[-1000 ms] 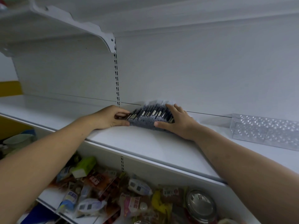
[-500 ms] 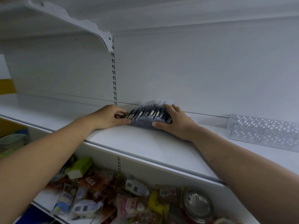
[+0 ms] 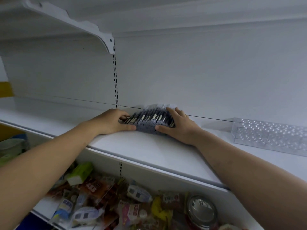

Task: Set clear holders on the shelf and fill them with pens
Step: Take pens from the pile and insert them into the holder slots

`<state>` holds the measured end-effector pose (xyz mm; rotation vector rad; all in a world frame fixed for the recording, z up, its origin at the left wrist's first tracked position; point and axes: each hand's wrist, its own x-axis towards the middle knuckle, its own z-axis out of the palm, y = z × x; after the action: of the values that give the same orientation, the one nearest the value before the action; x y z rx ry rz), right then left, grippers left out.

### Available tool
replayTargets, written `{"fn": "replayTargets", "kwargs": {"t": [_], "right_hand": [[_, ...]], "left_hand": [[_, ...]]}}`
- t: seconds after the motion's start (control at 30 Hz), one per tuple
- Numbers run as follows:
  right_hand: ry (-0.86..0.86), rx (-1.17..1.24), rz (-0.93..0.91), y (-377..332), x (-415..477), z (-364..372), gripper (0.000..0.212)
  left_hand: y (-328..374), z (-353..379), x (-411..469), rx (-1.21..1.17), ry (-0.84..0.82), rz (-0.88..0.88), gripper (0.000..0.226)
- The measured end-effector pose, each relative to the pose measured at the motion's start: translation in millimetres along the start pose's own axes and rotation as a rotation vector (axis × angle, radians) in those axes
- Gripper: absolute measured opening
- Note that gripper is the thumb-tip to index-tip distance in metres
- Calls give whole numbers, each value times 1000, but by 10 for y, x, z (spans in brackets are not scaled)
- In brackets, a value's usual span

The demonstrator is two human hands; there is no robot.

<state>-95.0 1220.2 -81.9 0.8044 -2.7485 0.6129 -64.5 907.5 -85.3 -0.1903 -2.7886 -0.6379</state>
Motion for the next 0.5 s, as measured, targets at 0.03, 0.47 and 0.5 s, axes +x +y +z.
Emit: {"fn": "replayTargets", "kwargs": {"t": [0.03,0.47,0.5], "right_hand": [[-1,1,1,-2,-4,0,108],[-6,7,-4,-26,-20,-24,104],[-3,6,-5,-25,-21,-26,103]], "left_hand": [[14,-1,-10,15,-4,0,106],[69,60,82,116,51,-35,99],[80,64,88,111,60,-40,103]]}}
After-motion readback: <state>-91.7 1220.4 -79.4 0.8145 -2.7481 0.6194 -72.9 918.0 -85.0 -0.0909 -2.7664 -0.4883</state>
